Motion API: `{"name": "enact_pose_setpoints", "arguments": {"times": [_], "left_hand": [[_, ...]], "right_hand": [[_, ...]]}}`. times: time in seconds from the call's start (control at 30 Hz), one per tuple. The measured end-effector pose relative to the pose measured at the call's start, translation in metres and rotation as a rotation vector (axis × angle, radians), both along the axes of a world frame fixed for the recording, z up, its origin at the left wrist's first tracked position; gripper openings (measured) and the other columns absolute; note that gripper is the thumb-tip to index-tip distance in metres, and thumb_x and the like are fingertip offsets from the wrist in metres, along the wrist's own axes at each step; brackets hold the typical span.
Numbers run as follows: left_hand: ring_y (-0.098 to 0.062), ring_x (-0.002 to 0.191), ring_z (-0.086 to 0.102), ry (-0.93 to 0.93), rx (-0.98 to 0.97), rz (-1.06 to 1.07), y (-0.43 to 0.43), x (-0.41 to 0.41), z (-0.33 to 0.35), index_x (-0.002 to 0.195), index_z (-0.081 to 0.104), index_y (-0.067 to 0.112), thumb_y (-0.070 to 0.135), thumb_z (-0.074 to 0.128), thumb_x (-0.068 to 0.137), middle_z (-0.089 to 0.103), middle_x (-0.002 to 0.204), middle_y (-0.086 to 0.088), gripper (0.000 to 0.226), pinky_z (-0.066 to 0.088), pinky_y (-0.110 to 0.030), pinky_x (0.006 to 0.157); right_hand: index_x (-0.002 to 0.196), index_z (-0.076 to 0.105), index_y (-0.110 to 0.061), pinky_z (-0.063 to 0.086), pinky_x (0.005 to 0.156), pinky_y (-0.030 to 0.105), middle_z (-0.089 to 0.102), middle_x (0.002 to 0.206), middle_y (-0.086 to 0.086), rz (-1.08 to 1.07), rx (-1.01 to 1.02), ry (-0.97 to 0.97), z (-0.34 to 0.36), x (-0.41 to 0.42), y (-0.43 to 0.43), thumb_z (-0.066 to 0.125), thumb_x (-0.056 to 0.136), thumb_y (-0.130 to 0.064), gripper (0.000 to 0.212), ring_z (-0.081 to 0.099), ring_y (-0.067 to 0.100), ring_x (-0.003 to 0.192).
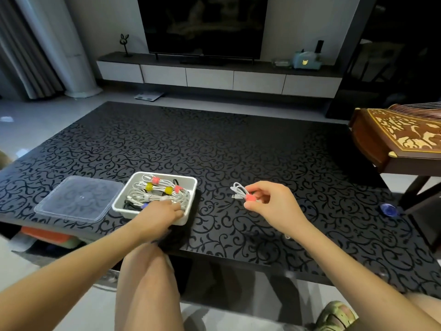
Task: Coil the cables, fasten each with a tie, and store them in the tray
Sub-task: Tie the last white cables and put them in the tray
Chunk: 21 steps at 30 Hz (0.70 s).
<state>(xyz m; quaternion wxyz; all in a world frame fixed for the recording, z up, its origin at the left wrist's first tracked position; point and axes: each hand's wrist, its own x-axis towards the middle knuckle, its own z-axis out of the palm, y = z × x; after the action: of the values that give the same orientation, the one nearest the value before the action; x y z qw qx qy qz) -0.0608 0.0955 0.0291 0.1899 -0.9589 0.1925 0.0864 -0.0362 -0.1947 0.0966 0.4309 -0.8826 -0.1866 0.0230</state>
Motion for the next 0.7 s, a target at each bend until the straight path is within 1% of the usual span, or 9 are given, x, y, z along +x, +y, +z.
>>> {"name": "enact_pose_setpoints", "arguments": {"times": [0.1,0.2,0.27,0.33,0.4,0.47,0.53,0.63,0.7], "left_hand": [[-0.027,0.104,0.050,-0.013,-0.094,-0.102,-0.054,0.003,-0.003,0.120,0.052,0.014,0.009,0.047,0.084,0.053,0.120,-0.003,0.036,0.042,-0.038,0.077],[-0.031,0.100,0.054,-0.068,-0.210,-0.228,-0.116,0.011,-0.007,0.118,0.057,0.010,0.005,0.045,0.086,0.058,0.117,-0.007,0.035,0.038,-0.036,0.074],[-0.030,0.103,0.054,-0.068,-0.285,-0.273,-0.152,0.014,-0.009,0.121,0.057,0.011,0.011,0.044,0.092,0.058,0.119,-0.007,0.032,0.038,-0.036,0.079],[-0.027,0.105,0.053,-0.071,-0.420,-0.234,-0.173,0.015,-0.008,0.122,0.060,0.014,0.026,0.044,0.098,0.059,0.120,-0.005,0.031,0.036,-0.034,0.081],[-0.024,0.098,0.056,-0.129,-0.617,-0.157,-0.175,0.009,-0.002,0.104,0.067,0.013,0.034,0.051,0.095,0.063,0.103,-0.005,0.028,0.040,-0.034,0.077],[-0.024,0.073,0.060,-0.339,-0.794,-0.097,-0.161,-0.001,0.001,0.074,0.066,0.013,0.029,0.059,0.089,0.061,0.074,-0.003,0.023,0.043,-0.030,0.059],[-0.023,0.056,0.055,-0.559,-0.890,0.063,-0.140,-0.007,0.003,0.061,0.057,0.013,0.028,0.053,0.087,0.054,0.059,-0.001,0.030,0.036,-0.026,0.051],[-0.026,0.062,0.054,-0.669,-0.922,0.248,-0.120,0.001,0.008,0.072,0.062,0.006,0.023,0.048,0.089,0.059,0.069,-0.007,0.027,0.037,-0.031,0.057],[-0.032,0.082,0.062,-0.616,-0.866,0.250,-0.119,0.015,0.009,0.093,0.068,0.003,0.019,0.050,0.089,0.068,0.093,-0.012,0.025,0.046,-0.038,0.071]], "right_hand": [[0.102,0.072,-0.024,0.046,0.071,0.014,0.068,0.084,-0.015,-0.050,0.038,-0.001,-0.003,0.003,-0.016,0.075,0.079,-0.015,0.025,0.059,-0.002,0.073],[0.110,0.071,-0.022,0.049,0.083,0.020,0.070,0.098,-0.013,-0.092,0.026,-0.028,-0.004,0.010,-0.023,0.075,0.079,-0.019,0.032,0.062,-0.001,0.086],[0.113,0.070,-0.023,0.048,0.087,0.021,0.071,0.104,-0.011,-0.084,-0.033,-0.048,-0.004,0.018,-0.024,0.072,0.081,-0.023,0.032,0.062,0.001,0.093],[0.116,0.068,-0.022,0.047,0.090,0.024,0.071,0.109,-0.007,-0.064,-0.115,-0.043,-0.005,0.028,-0.020,0.067,0.086,-0.026,0.030,0.062,0.004,0.099],[0.119,0.067,-0.022,0.044,0.091,0.025,0.070,0.114,-0.003,-0.032,-0.211,-0.029,-0.008,0.039,-0.010,0.061,0.091,-0.027,0.029,0.062,0.011,0.105],[0.117,0.068,-0.019,0.041,0.090,0.026,0.068,0.118,-0.001,0.019,-0.264,0.008,-0.013,0.049,0.006,0.058,0.093,-0.026,0.028,0.060,0.016,0.107],[0.109,0.072,-0.015,0.043,0.088,0.031,0.070,0.110,0.003,0.107,-0.325,0.067,-0.023,0.053,0.024,0.057,0.093,-0.025,0.024,0.060,0.020,0.103],[0.090,0.073,-0.004,0.043,0.074,0.034,0.066,0.081,0.005,0.219,-0.349,0.182,-0.038,0.055,0.041,0.052,0.093,-0.020,0.026,0.057,0.019,0.080],[0.105,0.071,-0.004,0.042,0.083,0.028,0.066,0.096,0.007,0.140,-0.194,0.173,-0.041,0.058,0.037,0.049,0.095,-0.012,0.026,0.058,0.020,0.093]]}}
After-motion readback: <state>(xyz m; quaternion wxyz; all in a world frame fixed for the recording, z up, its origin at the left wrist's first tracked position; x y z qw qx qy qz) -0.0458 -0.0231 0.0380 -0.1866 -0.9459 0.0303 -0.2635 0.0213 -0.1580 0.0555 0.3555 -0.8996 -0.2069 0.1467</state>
